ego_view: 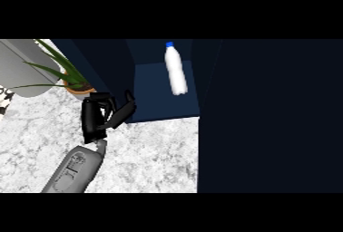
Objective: Pick up the bottled water, place it into the cabinet and close the cabinet
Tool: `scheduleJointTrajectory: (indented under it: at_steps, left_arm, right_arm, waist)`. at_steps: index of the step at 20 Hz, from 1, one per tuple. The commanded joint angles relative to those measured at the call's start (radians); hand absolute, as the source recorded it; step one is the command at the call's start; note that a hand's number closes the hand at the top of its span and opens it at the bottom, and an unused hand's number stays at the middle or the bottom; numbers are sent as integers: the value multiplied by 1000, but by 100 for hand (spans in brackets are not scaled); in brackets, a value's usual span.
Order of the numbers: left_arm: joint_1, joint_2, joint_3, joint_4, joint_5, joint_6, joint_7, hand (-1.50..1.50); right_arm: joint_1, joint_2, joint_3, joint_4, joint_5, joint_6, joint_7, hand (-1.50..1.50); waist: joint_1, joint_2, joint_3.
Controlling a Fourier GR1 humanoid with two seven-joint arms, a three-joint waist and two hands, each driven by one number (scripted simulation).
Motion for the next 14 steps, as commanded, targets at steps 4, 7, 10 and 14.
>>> scheduleJointTrajectory:
  at_steps: [4, 7, 10, 14]
  left_arm:
    - [-280, 15, 16, 258, -73, -8, 101, -150]
    - [-250, 9, 8, 251, -64, -5, 94, -150]
    - [-251, 24, -2, 247, -80, 3, 137, -150]
    - [-245, 17, -2, 247, -75, 18, 148, -150]
  right_arm:
    - [13, -12, 8, -10, 5, 9, 0, -150]
    - [-7, 4, 4, 13, 1, 6, -14, -150]
    - [-6, -25, -17, -2, -17, 21, 4, -150]
    - [2, 6, 17, 16, -11, 7, -1, -150]
  waist:
    - [-39, 35, -7]
    - [-40, 40, -7]
    - [-42, 40, -6]
    - [-45, 42, -8]
